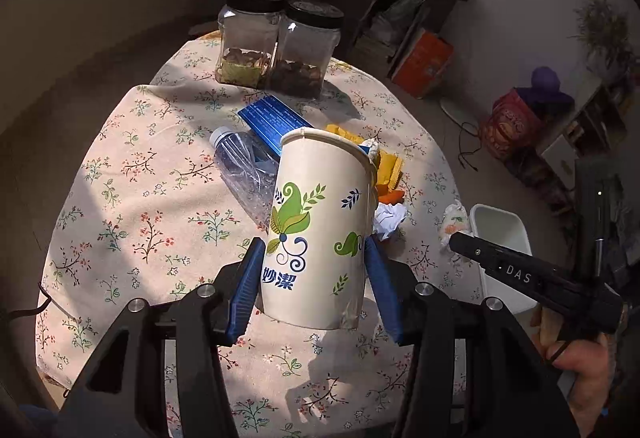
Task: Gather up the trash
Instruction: 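Carry the cup and tissue over the white bin and open both tools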
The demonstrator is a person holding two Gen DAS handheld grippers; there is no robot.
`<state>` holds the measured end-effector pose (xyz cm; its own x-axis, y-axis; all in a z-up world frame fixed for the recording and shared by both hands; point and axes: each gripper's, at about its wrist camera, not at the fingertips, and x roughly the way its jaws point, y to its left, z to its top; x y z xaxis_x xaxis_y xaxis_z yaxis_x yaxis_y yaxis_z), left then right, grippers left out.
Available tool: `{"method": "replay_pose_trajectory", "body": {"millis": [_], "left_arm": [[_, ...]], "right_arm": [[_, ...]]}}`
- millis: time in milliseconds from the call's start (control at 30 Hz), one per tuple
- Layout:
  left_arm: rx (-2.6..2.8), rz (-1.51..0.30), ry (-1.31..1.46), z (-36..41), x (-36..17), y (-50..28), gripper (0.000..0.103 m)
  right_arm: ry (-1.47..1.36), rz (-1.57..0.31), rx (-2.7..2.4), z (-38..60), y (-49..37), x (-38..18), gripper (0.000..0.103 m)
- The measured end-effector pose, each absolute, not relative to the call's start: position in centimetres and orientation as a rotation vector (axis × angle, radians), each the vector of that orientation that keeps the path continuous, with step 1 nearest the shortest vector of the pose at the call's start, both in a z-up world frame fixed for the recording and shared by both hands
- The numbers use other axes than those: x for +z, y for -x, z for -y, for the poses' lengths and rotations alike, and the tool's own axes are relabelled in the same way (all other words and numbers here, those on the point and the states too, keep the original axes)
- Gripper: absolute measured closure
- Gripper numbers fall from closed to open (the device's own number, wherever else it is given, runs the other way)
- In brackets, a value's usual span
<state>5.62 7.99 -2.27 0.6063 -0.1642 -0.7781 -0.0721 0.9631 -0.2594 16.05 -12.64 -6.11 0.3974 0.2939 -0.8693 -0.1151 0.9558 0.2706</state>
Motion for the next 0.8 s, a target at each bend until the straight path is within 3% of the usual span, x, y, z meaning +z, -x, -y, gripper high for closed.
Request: {"method": "replay_pose_trajectory", "body": {"millis": [500,800], "left_arm": [[-0.184,-0.750,0.151,0.9,6.4,-0.4,0.052],[-0.360,-0.743,0.083,9.8,7.2,-3.3,0.052]], "right_arm": [[-0.184,-0.954,0.209,17.8,-13.0,0.0,0.082],[-0.224,-0.837,0.087,25.4,-11.0,3.3,0.082]]}}
